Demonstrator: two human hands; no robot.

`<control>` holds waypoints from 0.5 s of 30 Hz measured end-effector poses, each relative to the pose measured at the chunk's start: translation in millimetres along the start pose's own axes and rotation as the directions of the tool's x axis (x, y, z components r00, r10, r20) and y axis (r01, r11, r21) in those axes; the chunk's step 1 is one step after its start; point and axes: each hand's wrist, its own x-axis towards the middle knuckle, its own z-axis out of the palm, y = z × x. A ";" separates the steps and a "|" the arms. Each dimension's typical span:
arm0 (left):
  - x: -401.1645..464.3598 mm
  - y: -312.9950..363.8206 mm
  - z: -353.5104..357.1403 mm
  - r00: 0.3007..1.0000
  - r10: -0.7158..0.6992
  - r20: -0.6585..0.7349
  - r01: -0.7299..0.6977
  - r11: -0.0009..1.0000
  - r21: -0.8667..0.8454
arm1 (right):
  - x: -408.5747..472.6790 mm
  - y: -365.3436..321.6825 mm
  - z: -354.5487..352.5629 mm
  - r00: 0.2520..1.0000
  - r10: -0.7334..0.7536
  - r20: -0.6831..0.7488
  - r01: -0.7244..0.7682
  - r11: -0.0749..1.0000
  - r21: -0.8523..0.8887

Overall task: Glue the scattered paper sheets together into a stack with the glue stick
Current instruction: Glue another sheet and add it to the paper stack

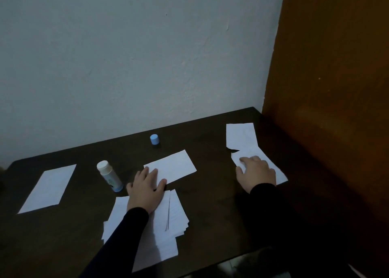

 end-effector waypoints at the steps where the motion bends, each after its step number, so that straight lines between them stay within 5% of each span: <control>1: -1.2 -0.7 0.5 1.000 -0.005 0.002 0.005 1.000 -0.005 | 2.2 2.6 -0.9 0.999 0.013 -0.032 -0.012 1.000 0.004; 7: -0.6 -0.3 0.4 1.000 0.003 -0.008 -0.003 1.000 -0.005 | 15.2 20.3 -2.0 0.939 0.314 0.138 -0.303 0.948 -0.092; 15: 2.4 1.3 0.4 1.000 0.000 -0.022 -0.001 1.000 -0.028 | 13.3 7.9 -9.1 0.973 0.223 0.058 -0.224 0.975 0.001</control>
